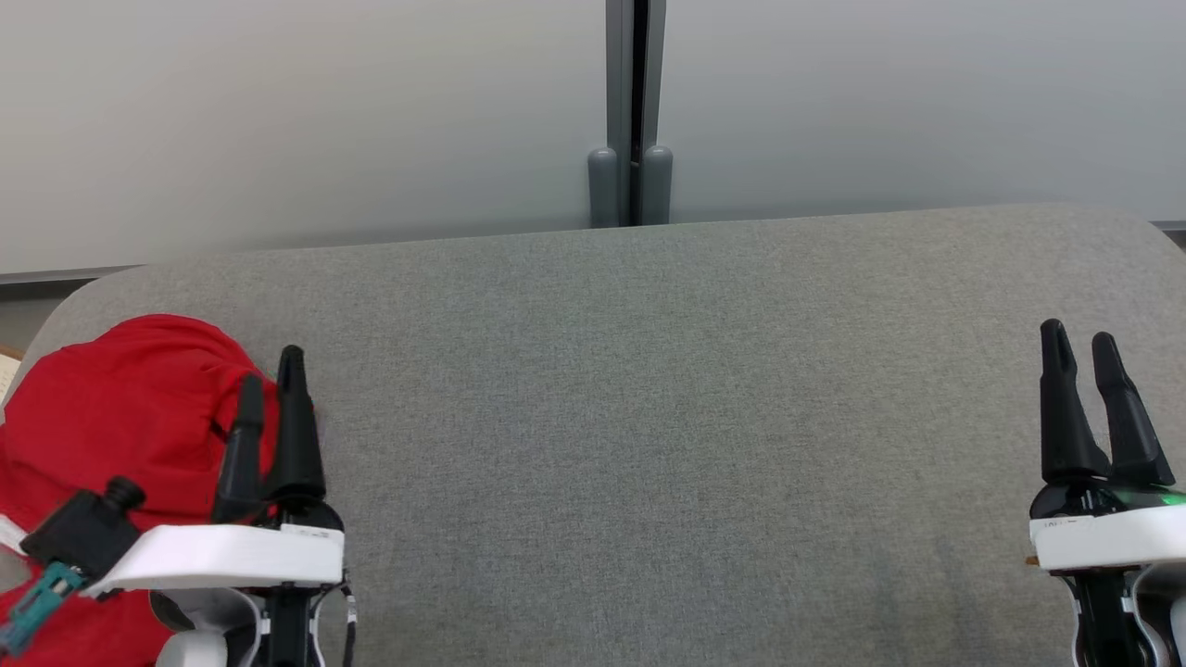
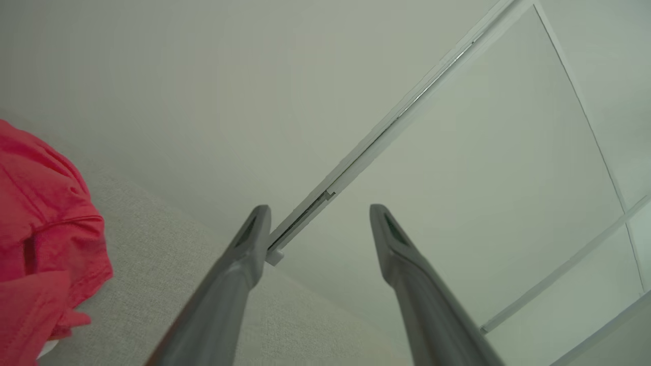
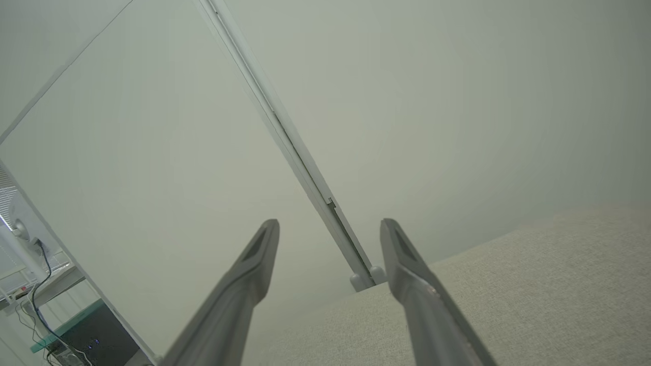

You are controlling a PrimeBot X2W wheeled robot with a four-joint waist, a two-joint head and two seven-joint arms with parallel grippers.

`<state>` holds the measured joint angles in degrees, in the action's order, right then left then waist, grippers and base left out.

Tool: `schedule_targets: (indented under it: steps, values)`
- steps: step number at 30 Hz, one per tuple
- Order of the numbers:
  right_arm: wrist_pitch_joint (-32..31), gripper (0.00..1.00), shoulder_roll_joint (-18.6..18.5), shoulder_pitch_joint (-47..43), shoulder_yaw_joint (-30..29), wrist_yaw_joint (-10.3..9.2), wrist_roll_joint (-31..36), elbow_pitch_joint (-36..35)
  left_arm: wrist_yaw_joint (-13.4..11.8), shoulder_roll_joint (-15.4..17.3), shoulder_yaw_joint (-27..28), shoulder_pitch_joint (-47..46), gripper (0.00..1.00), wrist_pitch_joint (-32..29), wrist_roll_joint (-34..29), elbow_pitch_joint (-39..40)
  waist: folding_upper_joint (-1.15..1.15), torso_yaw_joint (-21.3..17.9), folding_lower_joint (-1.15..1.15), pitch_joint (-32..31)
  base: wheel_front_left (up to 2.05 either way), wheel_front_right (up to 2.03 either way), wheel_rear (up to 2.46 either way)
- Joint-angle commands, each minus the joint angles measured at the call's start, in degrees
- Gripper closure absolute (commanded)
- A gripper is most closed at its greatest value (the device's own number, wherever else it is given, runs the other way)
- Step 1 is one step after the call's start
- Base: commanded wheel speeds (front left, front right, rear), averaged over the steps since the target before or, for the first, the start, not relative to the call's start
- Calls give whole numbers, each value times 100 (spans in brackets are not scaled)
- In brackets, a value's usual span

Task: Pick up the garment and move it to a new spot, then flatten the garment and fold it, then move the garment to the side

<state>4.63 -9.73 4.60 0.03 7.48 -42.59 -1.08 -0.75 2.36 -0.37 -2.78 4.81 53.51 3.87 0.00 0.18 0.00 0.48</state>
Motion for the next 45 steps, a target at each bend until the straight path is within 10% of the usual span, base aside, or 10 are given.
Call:
schedule_targets:
  steps: [1,21,45]
  values:
    - [74,0,-93,54,61,1,267,-107,-114,34,-169,-68,0,57,-415,126,0,3,0,0,0,0,0]
    - [423,0,-293,-66,793,1,1797,317,-1037,119,-1337,30,0,403,-2793,-516,0,-8,0,-43,0,0,0]
    - [736,0,-159,-225,949,1,2500,308,-1473,134,-1721,103,0,707,-3565,-964,0,27,0,-60,0,0,0]
